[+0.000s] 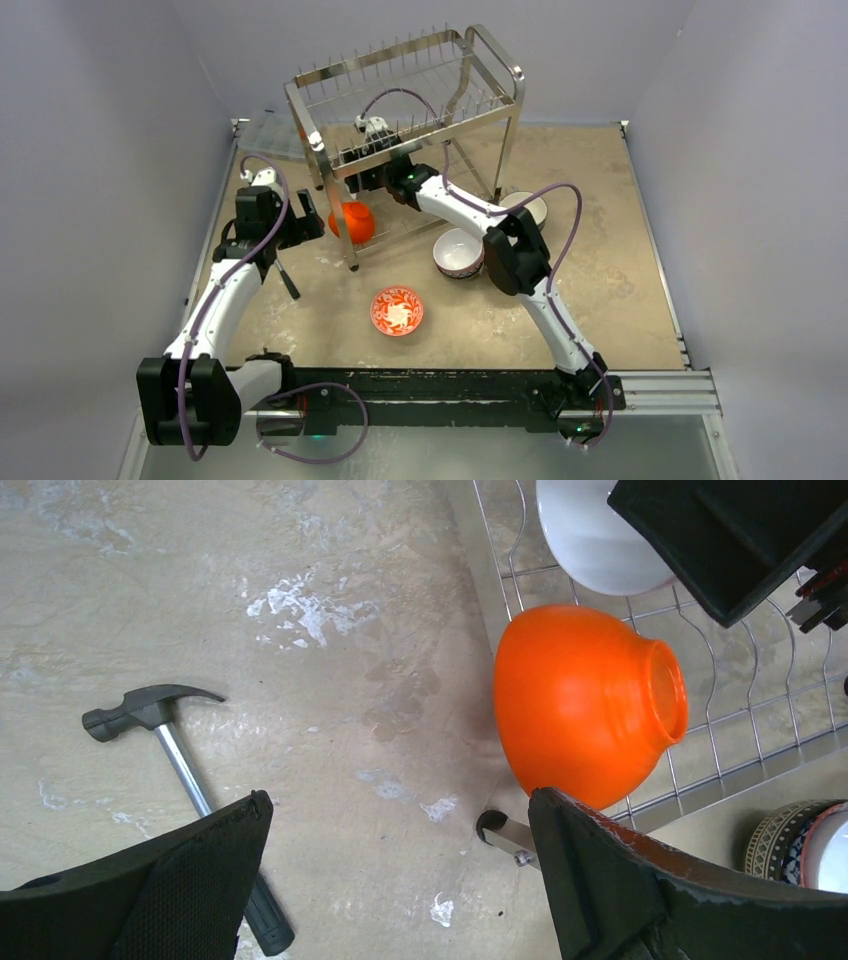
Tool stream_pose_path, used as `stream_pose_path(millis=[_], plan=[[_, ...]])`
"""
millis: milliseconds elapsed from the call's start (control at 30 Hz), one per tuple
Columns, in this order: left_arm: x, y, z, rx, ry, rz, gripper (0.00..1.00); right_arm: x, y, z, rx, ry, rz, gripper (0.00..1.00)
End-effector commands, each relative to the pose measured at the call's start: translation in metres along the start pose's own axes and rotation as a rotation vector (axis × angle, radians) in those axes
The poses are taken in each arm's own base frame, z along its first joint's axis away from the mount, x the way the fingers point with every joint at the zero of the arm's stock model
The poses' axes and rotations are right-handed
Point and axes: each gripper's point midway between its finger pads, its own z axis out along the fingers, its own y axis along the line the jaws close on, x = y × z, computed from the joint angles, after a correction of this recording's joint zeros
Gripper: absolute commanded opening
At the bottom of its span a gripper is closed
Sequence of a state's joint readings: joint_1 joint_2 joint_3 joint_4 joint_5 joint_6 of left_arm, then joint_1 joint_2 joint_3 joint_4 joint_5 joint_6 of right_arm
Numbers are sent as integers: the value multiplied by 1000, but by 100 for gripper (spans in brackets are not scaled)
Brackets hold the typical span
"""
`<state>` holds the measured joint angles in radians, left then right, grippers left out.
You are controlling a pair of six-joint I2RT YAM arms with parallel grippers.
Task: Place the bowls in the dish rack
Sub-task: Place the bowl in the dish rack.
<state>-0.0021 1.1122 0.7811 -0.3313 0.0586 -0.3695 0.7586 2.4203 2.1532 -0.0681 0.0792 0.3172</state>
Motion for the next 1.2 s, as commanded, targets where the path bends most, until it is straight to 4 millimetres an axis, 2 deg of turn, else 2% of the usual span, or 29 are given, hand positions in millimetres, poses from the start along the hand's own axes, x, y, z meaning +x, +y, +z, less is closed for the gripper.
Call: stream_pose_path(millis=[0, 300, 833, 1000, 1100, 1167], plan=[[-10, 3, -4, -19, -40, 18, 99, -29, -3, -3, 85, -85, -114, 0], [-9, 4, -4, -22, -39, 18, 99, -15, 0, 2, 178, -71, -225, 0], [-6, 4, -1, -20, -24, 18, 99, 32, 22, 17, 135, -11, -301, 0], [-5, 4, -1, -17, -22, 19, 99, 41, 33, 16, 92, -4, -276, 19], [-5, 3, -1, -17, -21, 19, 99, 38, 37, 14, 85, -10, -269, 35], [-6, 3, -1, -17, -22, 19, 99, 34, 39, 11, 84, -17, -264, 40]])
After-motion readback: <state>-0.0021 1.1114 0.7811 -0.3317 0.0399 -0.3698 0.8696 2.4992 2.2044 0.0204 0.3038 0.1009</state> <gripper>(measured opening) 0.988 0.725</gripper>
